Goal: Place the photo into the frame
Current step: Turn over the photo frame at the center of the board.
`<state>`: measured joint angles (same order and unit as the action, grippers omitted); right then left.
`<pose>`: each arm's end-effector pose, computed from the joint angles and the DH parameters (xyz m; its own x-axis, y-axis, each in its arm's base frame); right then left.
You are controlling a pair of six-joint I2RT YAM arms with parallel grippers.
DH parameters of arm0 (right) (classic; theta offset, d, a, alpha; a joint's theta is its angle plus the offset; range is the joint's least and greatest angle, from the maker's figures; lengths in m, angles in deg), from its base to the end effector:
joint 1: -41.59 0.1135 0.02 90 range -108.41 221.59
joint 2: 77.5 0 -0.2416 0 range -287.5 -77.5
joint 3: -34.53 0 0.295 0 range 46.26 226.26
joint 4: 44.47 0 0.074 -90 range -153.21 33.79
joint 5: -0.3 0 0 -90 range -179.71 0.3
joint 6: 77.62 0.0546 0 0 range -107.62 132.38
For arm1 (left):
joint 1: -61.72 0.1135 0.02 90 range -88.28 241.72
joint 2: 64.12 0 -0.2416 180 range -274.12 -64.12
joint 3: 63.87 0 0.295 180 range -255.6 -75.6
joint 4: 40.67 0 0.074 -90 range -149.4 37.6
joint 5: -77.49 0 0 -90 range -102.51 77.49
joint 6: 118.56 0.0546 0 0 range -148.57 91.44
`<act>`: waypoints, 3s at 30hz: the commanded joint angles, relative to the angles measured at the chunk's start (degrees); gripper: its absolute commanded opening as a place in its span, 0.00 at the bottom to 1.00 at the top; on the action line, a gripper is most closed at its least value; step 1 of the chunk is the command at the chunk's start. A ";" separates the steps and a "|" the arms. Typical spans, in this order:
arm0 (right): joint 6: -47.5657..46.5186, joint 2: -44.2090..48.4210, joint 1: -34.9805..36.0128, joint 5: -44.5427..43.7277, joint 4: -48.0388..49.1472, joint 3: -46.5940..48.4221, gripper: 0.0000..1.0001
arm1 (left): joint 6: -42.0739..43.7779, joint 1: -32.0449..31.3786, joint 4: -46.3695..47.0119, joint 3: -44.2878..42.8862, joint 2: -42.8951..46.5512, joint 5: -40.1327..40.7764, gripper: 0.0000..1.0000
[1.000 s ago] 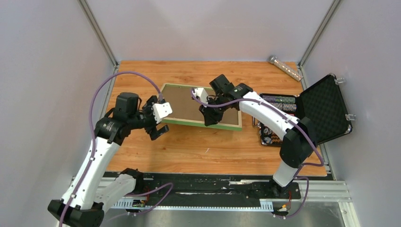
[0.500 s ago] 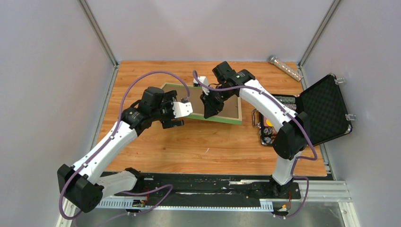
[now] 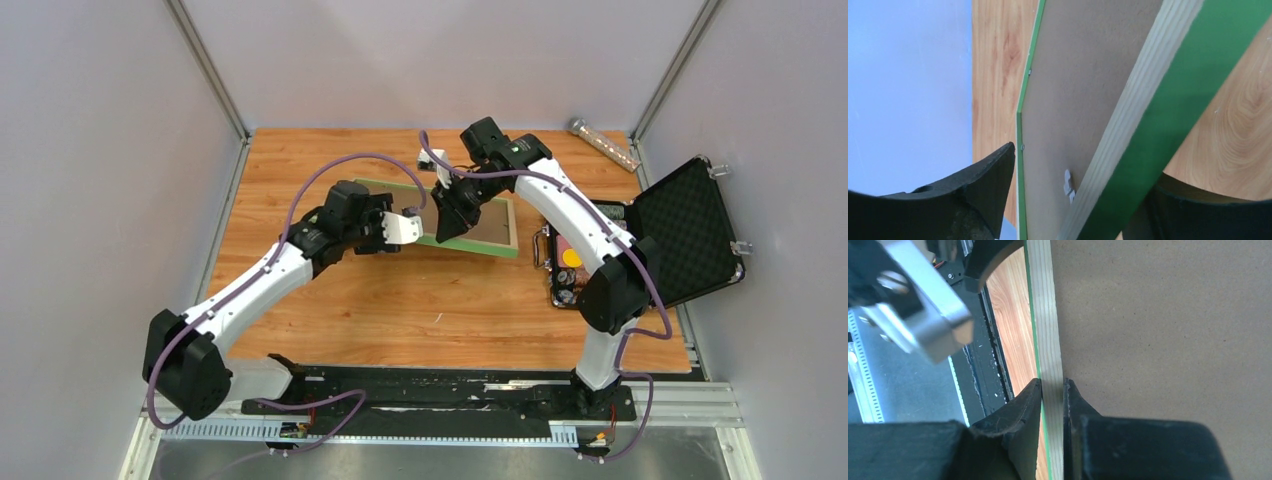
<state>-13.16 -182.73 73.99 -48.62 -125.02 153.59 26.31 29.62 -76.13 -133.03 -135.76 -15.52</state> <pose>0.3315 0.2529 0.3114 -0.4311 -0.6585 -0.6168 -0.8967 0.2365 0.3742 0.2865 -0.1831 0.2510 0.1630 0.8619 -0.4802 0.7515 0.2069 0.6264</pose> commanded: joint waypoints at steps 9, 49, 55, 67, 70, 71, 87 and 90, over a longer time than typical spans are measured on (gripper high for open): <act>0.24 0.74 -1.78 2.62 -1.67 3.64 0.01 | -0.82 -3.27 1.25 -4.46 -4.35 6.50 0.30; -14.90 30.36 15.54 -37.95 24.88 -22.07 0.77 | -6.18 -4.03 -37.11 -29.77 -3.81 -3.79 0.00; -16.90 27.06 17.65 -41.07 25.31 -21.37 0.73 | -6.15 -4.03 -38.48 -31.45 -3.25 -4.33 0.00; -18.55 22.69 19.14 -43.64 25.10 -20.77 0.41 | -6.65 -4.03 -39.21 -32.81 -3.60 -5.62 0.00; -18.76 22.28 19.34 -43.95 24.87 -20.33 0.29 | -6.70 -4.03 -38.92 -32.60 -3.51 -5.57 0.00; -18.68 22.26 19.30 -43.90 24.74 -20.25 0.24 | -6.53 -4.03 -38.80 -32.53 -3.51 -5.46 0.00; -11.16 24.06 18.44 -40.39 19.23 -16.27 0.00 | -8.16 -1.65 -32.22 -32.77 -0.14 -2.44 1.00; -8.04 24.07 17.61 -38.56 18.39 -14.84 0.00 | -9.93 2.65 -30.99 -34.99 0.90 -6.01 1.00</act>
<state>-28.02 -160.09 92.81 -88.60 -106.73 134.86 20.51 28.31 -113.81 -162.45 -139.63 -14.64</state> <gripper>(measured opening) 0.242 0.994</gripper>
